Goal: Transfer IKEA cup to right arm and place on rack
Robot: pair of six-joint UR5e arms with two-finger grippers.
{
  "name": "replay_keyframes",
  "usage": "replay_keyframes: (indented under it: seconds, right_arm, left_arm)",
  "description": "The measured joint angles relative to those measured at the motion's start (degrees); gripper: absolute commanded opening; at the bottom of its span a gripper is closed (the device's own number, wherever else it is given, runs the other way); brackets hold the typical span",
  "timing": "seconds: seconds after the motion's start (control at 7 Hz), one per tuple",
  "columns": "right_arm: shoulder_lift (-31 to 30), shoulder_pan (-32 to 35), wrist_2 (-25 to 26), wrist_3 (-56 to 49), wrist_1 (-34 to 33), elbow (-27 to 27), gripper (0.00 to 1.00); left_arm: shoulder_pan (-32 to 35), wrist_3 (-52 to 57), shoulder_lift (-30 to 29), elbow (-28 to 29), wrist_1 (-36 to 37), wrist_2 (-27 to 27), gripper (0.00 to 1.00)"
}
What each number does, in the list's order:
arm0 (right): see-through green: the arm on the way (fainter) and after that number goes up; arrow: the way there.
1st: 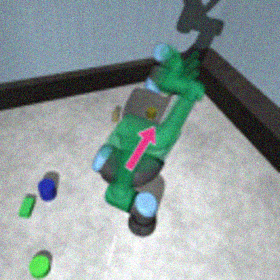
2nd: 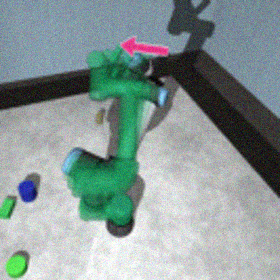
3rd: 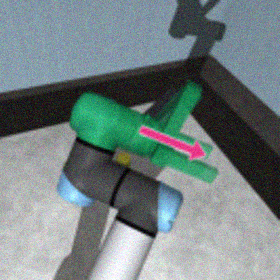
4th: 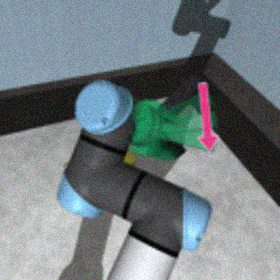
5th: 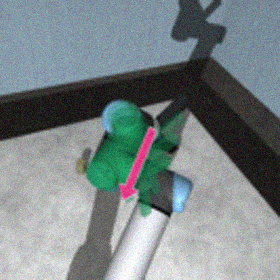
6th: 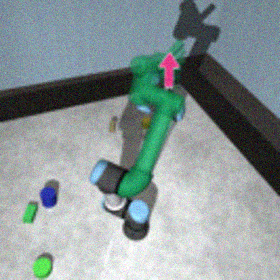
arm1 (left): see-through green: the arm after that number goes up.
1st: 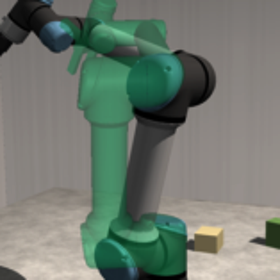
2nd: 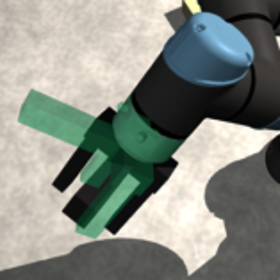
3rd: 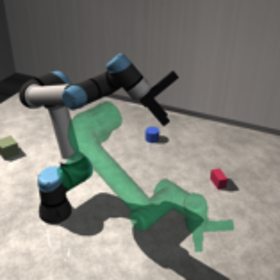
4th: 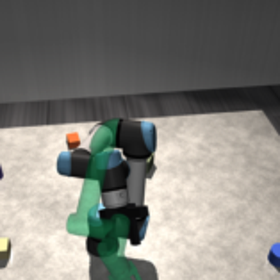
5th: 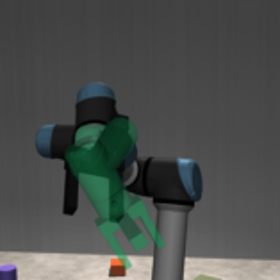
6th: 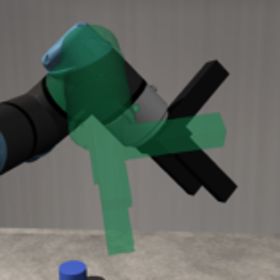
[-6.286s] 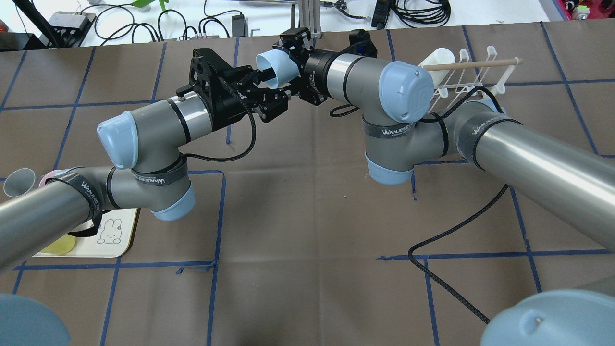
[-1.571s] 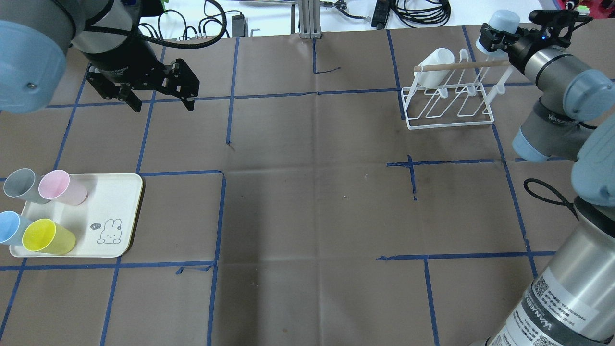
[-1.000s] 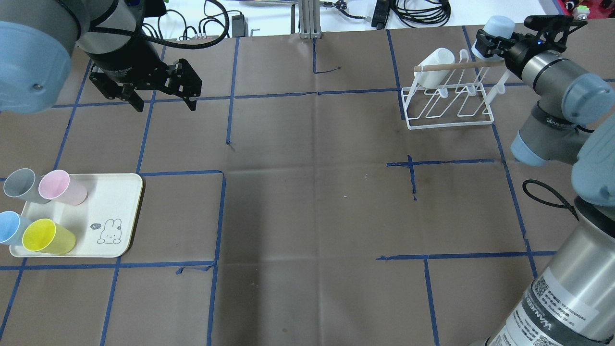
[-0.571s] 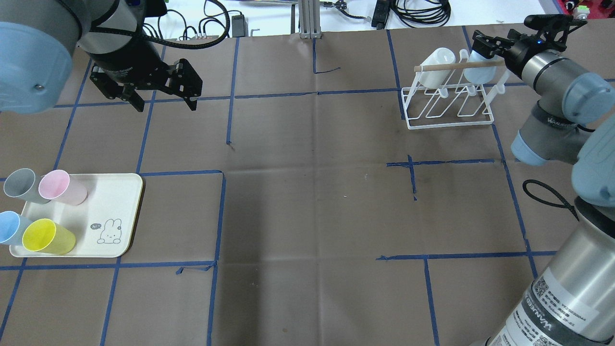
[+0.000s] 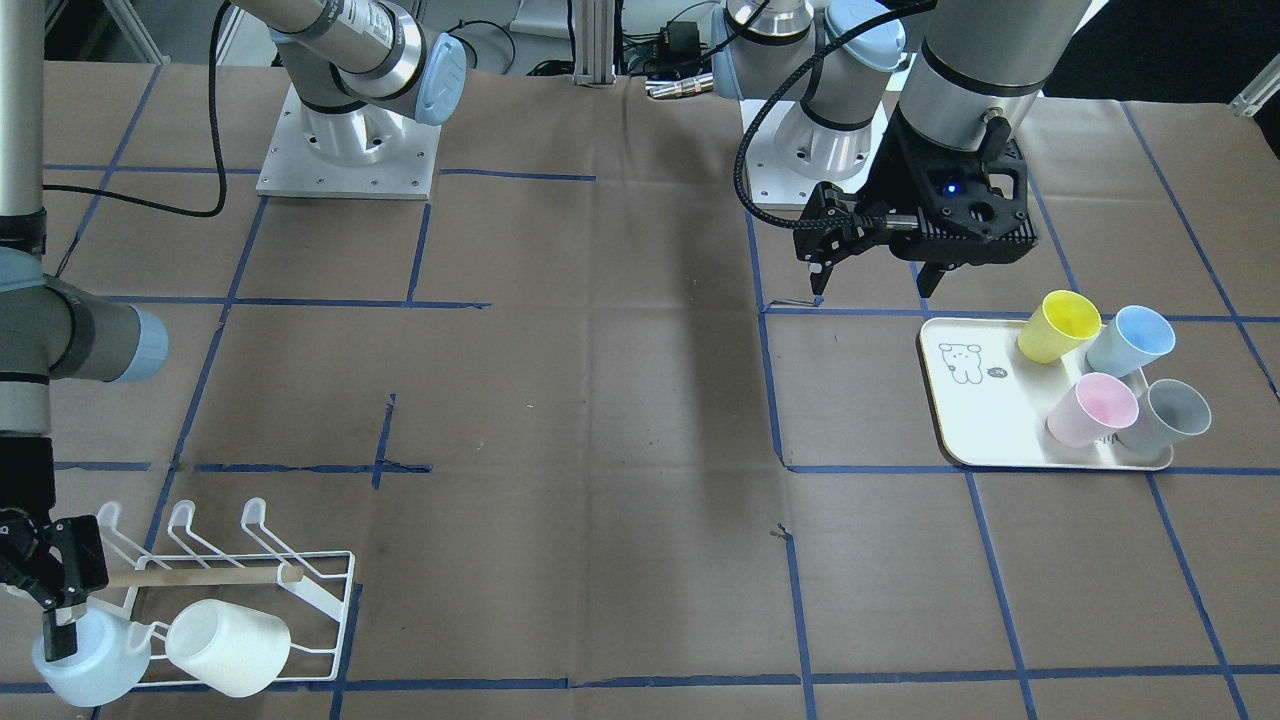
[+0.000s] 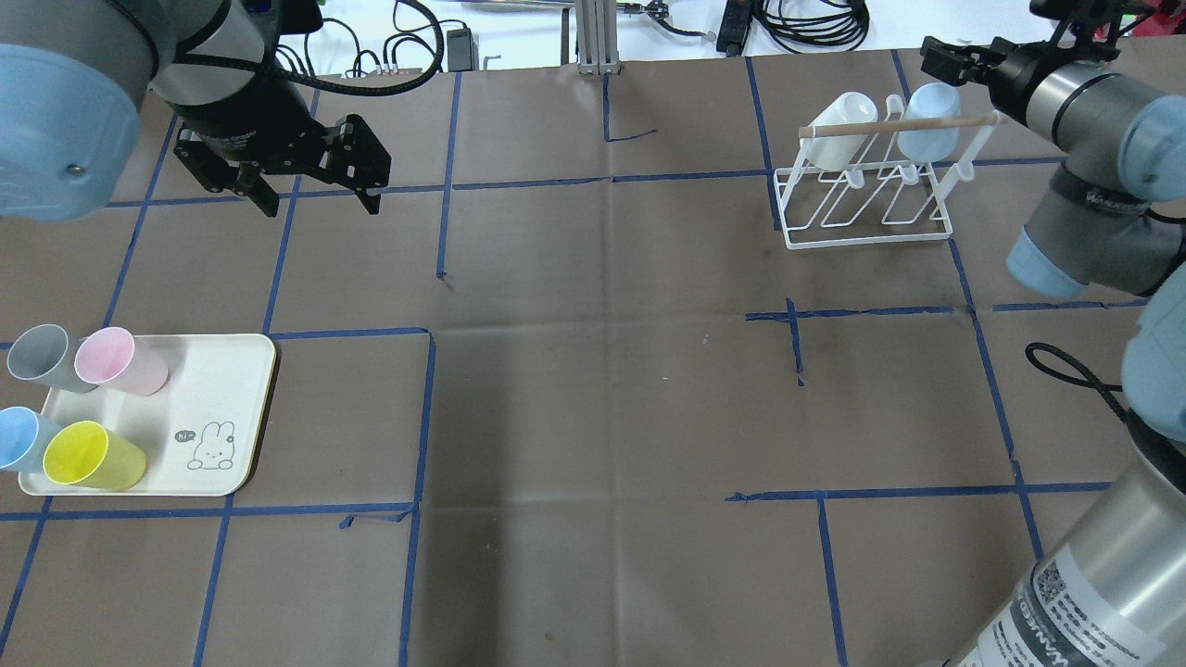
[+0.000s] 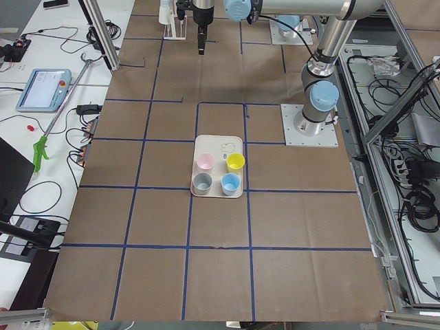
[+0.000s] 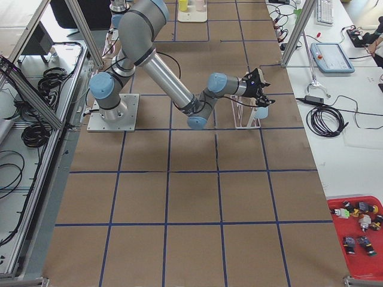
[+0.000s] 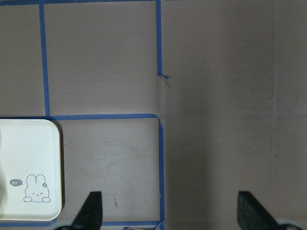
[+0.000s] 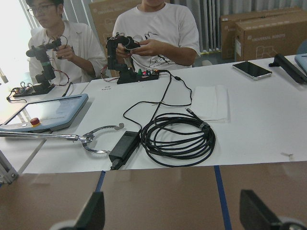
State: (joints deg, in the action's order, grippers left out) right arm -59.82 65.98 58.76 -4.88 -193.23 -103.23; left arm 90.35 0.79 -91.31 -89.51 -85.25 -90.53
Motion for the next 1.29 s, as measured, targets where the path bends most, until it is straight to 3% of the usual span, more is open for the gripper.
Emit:
replay_keyframes:
  seconds: [0.29, 0.71, 1.29]
  right_arm:
    - [-8.6, 0.3, 1.3, -0.5, 16.2, -0.1, 1.00]
    - [-20.4, 1.9, 9.7, -3.8, 43.4, 1.6, 1.00]
    - [-25.5, 6.8, 12.0, -4.2, 80.4, 10.1, 1.00]
  left_arm:
    - [0.0, 0.0, 0.0, 0.0, 0.0, -0.1, 0.99]
    - [0.0, 0.1, 0.0, 0.0, 0.0, 0.0, 0.99]
    - [0.1, 0.0, 0.0, -0.2, 0.0, 0.0, 0.99]
